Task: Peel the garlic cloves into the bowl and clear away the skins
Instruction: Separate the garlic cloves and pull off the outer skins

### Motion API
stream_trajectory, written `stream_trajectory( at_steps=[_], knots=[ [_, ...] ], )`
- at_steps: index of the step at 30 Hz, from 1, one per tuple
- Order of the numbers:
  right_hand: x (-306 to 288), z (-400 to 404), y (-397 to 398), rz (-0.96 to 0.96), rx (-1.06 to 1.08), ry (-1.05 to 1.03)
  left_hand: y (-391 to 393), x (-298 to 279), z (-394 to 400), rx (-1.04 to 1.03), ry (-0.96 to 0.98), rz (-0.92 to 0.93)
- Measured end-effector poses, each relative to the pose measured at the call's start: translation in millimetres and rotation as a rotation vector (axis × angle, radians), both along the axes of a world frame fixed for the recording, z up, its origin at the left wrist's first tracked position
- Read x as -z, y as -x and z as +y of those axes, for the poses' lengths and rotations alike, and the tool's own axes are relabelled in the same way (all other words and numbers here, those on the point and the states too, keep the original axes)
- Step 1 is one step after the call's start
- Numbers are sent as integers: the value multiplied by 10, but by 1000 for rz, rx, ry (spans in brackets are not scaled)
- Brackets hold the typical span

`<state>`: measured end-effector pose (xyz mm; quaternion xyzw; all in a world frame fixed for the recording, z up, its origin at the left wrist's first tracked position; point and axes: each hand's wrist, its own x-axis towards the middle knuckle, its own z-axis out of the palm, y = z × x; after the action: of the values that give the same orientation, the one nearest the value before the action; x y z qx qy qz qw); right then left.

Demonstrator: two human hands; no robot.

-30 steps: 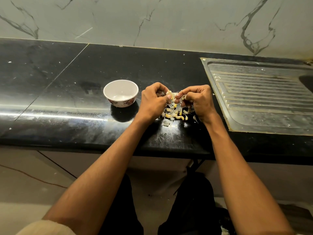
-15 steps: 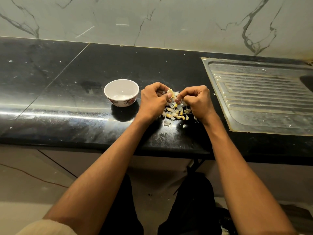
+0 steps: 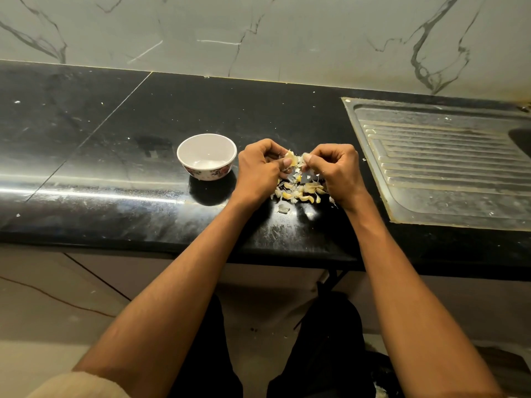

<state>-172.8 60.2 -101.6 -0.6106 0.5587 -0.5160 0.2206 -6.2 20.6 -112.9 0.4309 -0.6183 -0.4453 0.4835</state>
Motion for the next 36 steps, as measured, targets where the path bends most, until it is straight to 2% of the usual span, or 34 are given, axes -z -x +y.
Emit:
stream_trajectory(
  at_steps=[3,8,14,23,31,36],
  knots=[
    [27,-28,-26,-2,57,-1,-6,-3,8,20,11,16],
    [59,-54,-71,1,26,-53,-10,-22,47,54,40,33],
    [41,-53,-49,-133,-19,-64,-7,-25,36,75,3,62],
    [-11,-44,-77,-232,3,-98,1,-44,15,70,2,89],
    [-23,-55,-22,-310,98,-65,18,-40,27,35,10,7],
    [-24,-66,7,-347,128,-59,3,-64,71,88,46,-8]
  ],
)
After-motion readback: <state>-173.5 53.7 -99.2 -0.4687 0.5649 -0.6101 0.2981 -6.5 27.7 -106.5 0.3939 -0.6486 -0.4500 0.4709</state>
